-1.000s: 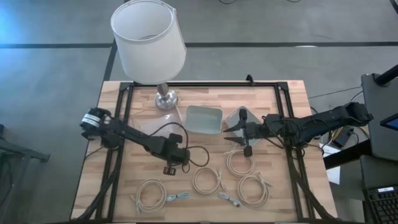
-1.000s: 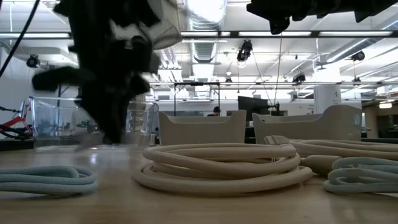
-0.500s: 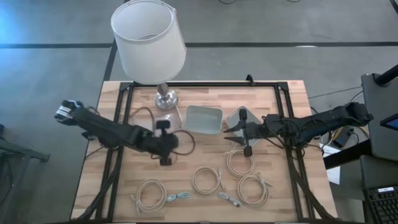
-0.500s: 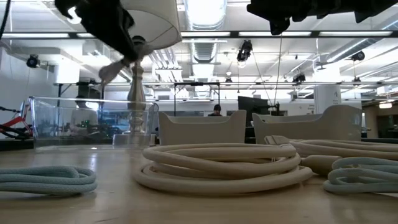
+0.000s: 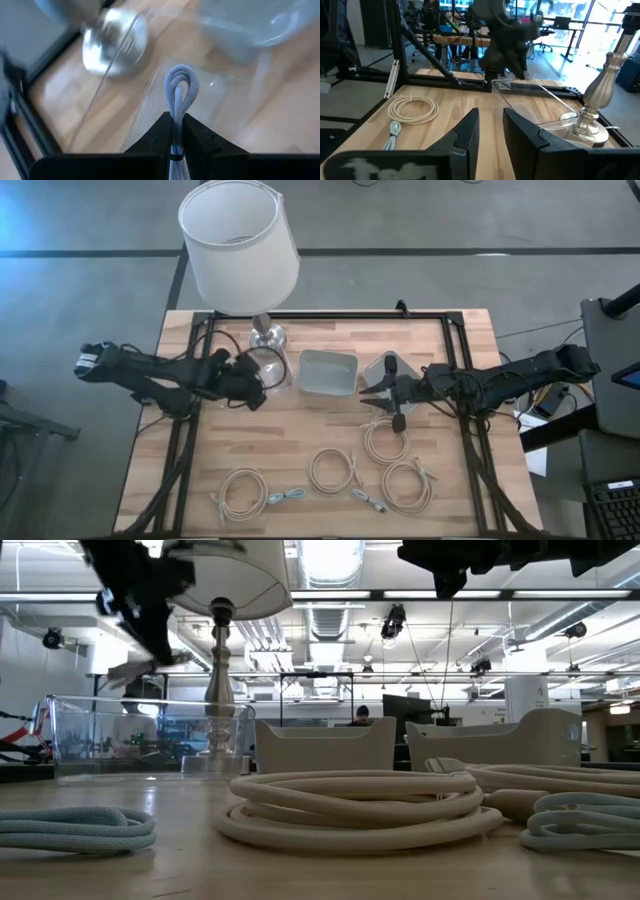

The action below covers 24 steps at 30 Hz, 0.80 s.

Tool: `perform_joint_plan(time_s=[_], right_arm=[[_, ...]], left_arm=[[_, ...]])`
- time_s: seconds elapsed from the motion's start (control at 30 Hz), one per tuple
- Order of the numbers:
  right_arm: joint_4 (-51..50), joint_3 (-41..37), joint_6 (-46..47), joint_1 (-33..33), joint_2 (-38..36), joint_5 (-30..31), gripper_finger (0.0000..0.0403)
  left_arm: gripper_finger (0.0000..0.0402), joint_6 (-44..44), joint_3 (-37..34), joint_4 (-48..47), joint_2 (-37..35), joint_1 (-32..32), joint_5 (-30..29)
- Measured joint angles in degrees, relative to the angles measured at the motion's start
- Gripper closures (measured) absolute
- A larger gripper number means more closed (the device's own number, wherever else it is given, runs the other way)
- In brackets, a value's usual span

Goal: Pick & Place USB Port
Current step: Put the purple usb cable into the transparent bin

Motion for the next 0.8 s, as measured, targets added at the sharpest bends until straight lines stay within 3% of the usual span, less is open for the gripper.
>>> perform_joint_plan(time_s=[0.4,0.57,0.8], right_arm=[[0.0,0.0,0.0,0.0,0.0,0.0,0.0330],[0.0,0.0,0.0,0.0,0.0,0.0,0.0323],[0.0,0.0,0.0,0.0,0.0,0.0,0.0316]], left_arm=[[0.0362,-10.5,-11.6,4.7,2.3,7.8,1.9],[0.0357,-10.2,-15.8,11.7,2.5,8.1,2.0],[0.0334,-10.5,-18.8,12.3,2.5,8.2,3.5]])
